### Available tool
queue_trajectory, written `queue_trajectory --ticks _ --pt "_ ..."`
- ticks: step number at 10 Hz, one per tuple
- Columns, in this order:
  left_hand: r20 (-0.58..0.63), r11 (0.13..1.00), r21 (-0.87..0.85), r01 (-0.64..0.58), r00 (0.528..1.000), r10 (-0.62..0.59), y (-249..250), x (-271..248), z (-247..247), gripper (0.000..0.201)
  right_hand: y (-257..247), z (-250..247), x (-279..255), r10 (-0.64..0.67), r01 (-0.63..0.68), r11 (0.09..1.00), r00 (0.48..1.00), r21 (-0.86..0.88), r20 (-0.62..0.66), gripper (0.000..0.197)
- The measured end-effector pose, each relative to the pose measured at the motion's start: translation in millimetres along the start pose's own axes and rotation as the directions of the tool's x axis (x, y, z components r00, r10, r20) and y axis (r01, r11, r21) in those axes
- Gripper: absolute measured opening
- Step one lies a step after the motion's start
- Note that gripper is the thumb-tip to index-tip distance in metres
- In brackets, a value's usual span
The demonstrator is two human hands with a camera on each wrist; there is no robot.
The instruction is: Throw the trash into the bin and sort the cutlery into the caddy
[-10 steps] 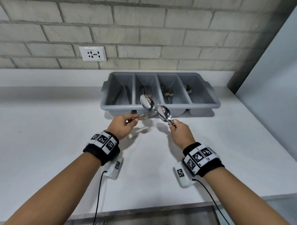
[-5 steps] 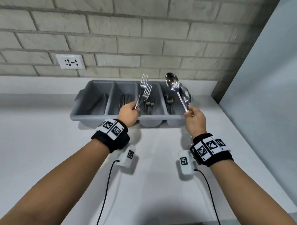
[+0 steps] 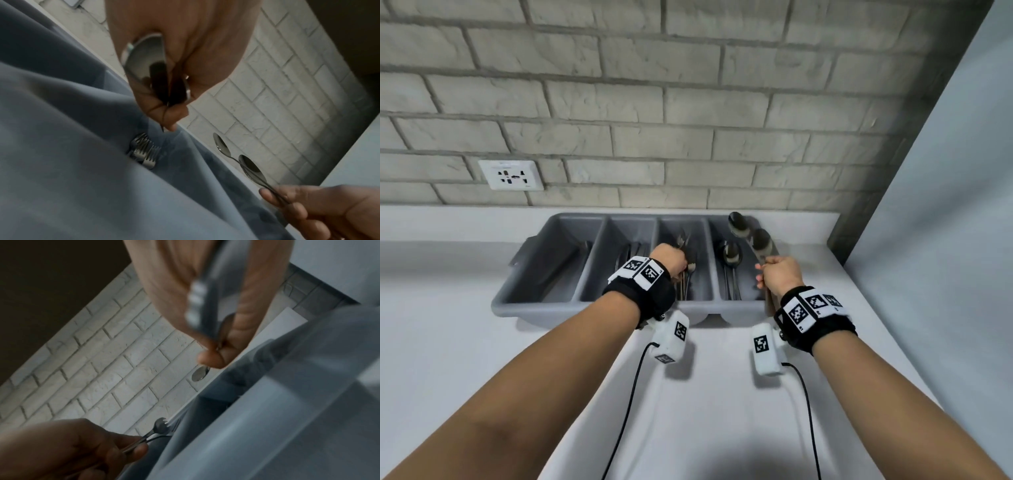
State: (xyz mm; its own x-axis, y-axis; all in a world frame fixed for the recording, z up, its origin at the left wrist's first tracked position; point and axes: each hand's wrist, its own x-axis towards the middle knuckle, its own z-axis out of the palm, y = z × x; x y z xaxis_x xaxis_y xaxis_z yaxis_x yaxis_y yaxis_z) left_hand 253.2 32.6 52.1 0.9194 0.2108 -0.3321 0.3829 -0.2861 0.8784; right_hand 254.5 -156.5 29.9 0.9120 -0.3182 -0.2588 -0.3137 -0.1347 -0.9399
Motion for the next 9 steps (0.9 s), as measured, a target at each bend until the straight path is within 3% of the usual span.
queue_trajectory --ticks 1,2,3,4,5,6,8,9 --pt "-0.029 0.958 0.287 -0.001 1.0 0.01 5 6 3 0.033 -3 10 13 0.015 -0.016 0.996 1.0 -0.092 -0.007 0.033" --pt "0.013 0.782 0.621 -0.05 0.998 0.054 4 19 11 0.037 -6 22 34 0.015 -0.016 0.954 1.0 -0.3 -0.006 0.029" --pt "0.021 0.83 0.556 -0.039 0.999 0.032 2 31 16 0.039 -8 28 41 0.011 -0.003 0.907 1.0 -0.421 0.015 0.029" --pt "0.042 0.897 0.439 0.058 0.995 -0.085 -1 38 24 0.04 -9 34 41 0.073 0.044 0.73 0.987 -0.682 0.142 0.034" --pt "0.062 0.899 0.426 0.103 0.988 -0.143 -2 36 26 0.039 -8 34 34 0.118 0.082 0.642 0.972 -0.763 0.204 0.036" --pt "0.207 0.701 0.702 -0.129 0.978 -0.028 -5 37 25 0.039 -2 36 33 0.108 0.139 0.608 0.961 -0.782 0.255 0.036" --pt "0.2 0.683 0.697 -0.219 0.974 0.109 6 17 8 0.034 -15 34 8 -0.049 0.191 0.75 0.971 -0.633 0.234 0.033" --pt "0.226 0.702 0.66 -0.267 0.962 0.154 15 1 2 0.035 -15 27 -8 -0.142 0.269 0.763 0.957 -0.587 0.255 0.034"
